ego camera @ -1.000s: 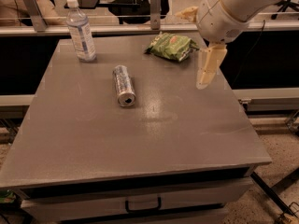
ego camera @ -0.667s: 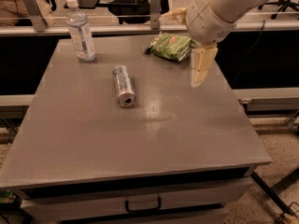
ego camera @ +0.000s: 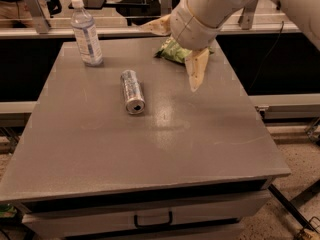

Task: Place redbull can upright

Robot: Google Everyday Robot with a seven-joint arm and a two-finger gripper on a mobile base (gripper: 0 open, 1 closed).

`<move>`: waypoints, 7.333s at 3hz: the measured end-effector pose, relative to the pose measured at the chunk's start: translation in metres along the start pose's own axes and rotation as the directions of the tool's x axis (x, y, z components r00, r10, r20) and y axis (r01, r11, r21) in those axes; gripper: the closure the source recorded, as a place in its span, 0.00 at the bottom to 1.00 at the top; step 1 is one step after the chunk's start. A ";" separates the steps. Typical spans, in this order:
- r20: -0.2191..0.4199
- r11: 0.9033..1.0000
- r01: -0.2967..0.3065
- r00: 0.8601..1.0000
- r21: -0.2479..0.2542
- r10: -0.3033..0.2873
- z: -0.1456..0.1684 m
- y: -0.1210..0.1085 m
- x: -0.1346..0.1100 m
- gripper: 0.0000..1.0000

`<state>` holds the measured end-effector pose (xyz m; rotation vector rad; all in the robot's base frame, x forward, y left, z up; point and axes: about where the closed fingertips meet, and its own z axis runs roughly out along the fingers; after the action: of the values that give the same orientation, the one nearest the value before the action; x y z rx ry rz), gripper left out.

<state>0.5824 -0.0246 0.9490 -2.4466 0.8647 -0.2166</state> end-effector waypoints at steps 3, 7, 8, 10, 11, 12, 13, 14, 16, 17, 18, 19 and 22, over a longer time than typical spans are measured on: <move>0.063 0.913 0.366 0.931 -0.182 -0.360 0.063 -0.017 -0.033 0.00; 0.177 0.752 0.556 0.829 -0.355 -0.530 0.106 0.000 -0.047 0.00; 0.182 0.725 0.570 0.818 -0.387 -0.546 0.116 0.005 -0.044 0.16; 0.224 0.727 0.573 0.818 -0.378 -0.529 0.110 0.002 -0.045 0.62; 0.297 0.834 0.467 0.874 -0.293 -0.385 0.078 -0.004 -0.045 0.99; 0.335 0.913 0.342 0.906 -0.224 -0.257 0.057 -0.020 -0.048 1.00; 0.394 0.973 0.152 0.916 -0.176 -0.072 0.040 -0.030 -0.047 1.00; 0.474 0.982 -0.060 0.870 -0.178 0.139 0.027 -0.035 -0.054 1.00; 0.591 0.882 -0.380 0.656 -0.279 0.470 0.008 -0.037 -0.066 1.00; 0.636 0.824 -0.451 0.534 -0.343 0.557 0.006 -0.039 -0.074 1.00; 0.679 0.784 -0.485 0.425 -0.388 0.599 0.010 -0.041 -0.080 1.00; 0.717 0.762 -0.493 0.334 -0.420 0.611 0.019 -0.043 -0.087 1.00; 0.748 0.751 -0.459 0.238 -0.475 0.619 0.054 -0.038 -0.099 0.85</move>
Offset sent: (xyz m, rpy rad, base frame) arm -0.0047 0.0688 -0.0469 -0.3185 -0.0608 0.4281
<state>0.5420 0.0852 0.9258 -1.7292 1.1326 1.3549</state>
